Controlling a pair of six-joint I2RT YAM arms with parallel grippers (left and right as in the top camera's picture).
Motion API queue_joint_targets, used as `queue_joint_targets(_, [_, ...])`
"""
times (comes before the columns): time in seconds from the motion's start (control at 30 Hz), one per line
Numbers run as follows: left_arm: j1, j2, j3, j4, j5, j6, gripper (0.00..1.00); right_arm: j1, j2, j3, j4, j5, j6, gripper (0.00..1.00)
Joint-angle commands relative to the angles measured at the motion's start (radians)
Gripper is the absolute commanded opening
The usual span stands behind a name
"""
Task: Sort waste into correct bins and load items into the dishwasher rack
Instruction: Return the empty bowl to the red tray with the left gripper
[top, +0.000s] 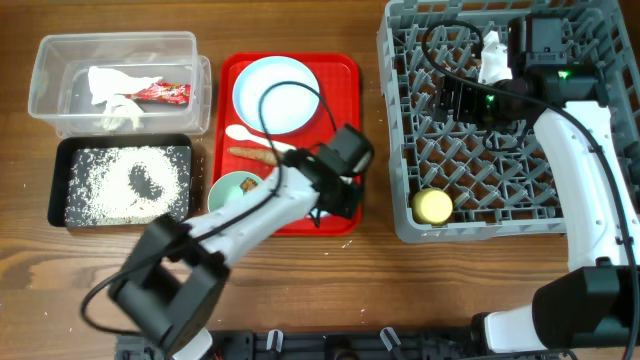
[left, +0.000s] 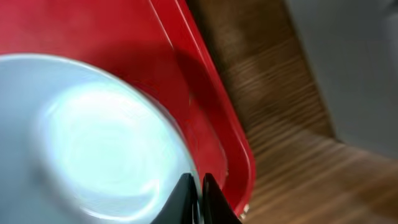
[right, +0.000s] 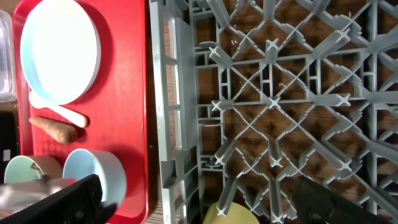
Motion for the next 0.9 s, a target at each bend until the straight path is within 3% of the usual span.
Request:
queue_joint_targets(0.0, [-0.019, 0.042, -0.007, 0.006, -0.058, -0.017, 0.11, 0.000, -0.021, 0.013, 0.002, -0.002, 0.001, 1.00])
queue_joint_targets(0.2, [0.014, -0.014, 0.045, -0.035, -0.059, -0.055, 0.41, 0.000, -0.021, 0.014, 0.003, -0.002, 0.001, 1.00])
queue_joint_targets(0.33, [0.105, -0.111, 0.128, -0.183, -0.066, -0.140, 0.52, 0.000, -0.021, 0.014, 0.006, -0.002, 0.001, 1.00])
queue_joint_targets(0.53, [0.267, -0.202, 0.130, -0.312, -0.068, -0.180, 0.52, 0.000, -0.021, 0.013, 0.008, -0.002, 0.002, 1.00])
queue_joint_targets(0.77, [0.318, -0.153, 0.005, -0.294, -0.172, -0.375, 0.48, 0.000, -0.021, 0.013, 0.005, -0.002, 0.000, 1.00])
queue_joint_targets(0.87, [0.318, -0.140, -0.058, -0.228, -0.171, -0.404, 0.45, 0.000, -0.021, 0.013, 0.005, -0.002, 0.000, 1.00])
